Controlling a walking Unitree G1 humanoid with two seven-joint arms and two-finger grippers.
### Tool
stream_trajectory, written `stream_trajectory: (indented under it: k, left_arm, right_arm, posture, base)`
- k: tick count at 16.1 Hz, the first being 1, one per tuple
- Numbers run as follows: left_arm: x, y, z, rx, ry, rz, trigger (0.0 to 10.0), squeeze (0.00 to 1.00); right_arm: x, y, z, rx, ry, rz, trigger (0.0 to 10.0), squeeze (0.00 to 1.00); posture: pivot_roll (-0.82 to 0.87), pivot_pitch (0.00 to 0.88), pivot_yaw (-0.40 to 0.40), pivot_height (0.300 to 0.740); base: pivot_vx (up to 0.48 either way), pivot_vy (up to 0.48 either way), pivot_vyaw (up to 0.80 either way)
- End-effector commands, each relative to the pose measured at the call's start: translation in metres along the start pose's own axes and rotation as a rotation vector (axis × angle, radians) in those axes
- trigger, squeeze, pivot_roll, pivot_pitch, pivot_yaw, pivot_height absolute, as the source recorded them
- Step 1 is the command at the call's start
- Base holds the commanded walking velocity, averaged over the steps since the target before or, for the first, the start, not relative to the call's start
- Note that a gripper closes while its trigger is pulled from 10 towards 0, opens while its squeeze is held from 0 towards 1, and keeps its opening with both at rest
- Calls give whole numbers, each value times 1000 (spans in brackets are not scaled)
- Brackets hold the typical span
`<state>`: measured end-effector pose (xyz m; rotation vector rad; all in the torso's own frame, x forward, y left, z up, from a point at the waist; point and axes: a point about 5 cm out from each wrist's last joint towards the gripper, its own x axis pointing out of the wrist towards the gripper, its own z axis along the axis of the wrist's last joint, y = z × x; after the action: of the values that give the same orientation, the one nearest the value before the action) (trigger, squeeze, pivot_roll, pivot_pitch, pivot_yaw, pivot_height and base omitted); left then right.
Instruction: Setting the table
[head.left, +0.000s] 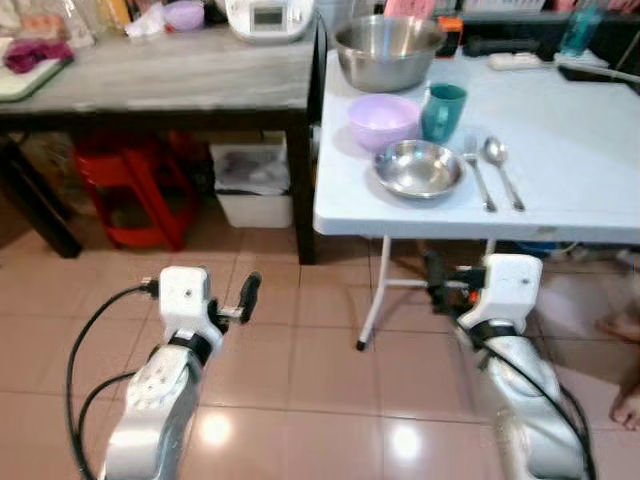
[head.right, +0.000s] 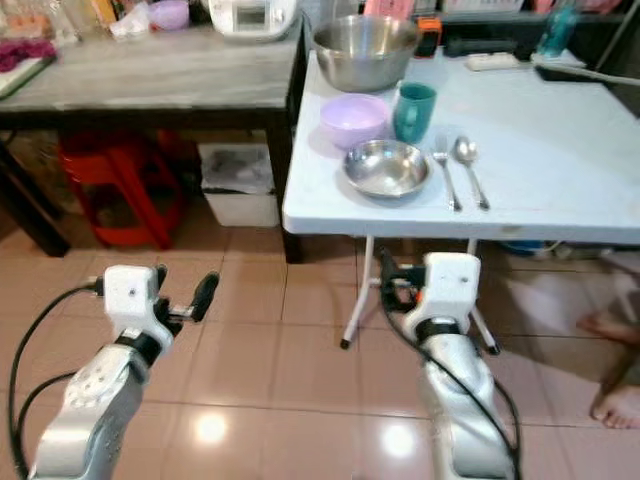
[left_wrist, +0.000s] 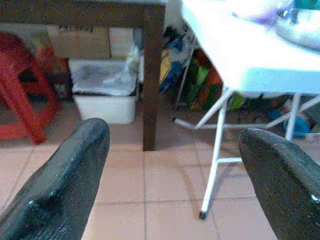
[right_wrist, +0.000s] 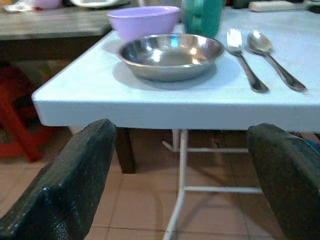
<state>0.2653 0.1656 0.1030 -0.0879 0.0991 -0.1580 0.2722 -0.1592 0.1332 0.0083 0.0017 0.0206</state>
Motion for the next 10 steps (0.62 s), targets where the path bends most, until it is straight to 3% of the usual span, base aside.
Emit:
stream_trajectory:
  k: [1,4,10]
  left_arm:
    - [0,1,3,4,-7,0,10000,0]
    - [1,0,3,6,-10,1,10000,0]
    - [1,-5,11,-41,-62,-45,10000,0]
  right_arm:
    - [1,-2,4,-20,-25,-10,10000,0]
    - [2,-2,5,-7,-25,0,10000,0]
    - [0,6,8,-8,-29,52,10000,0]
  posture:
    - [-121,103,73,740]
    - [-122,104,74,740]
    - [-128,106,75,740]
  base:
    - [0,-480,0]
    - [0,-480,0]
    - [0,0,0]
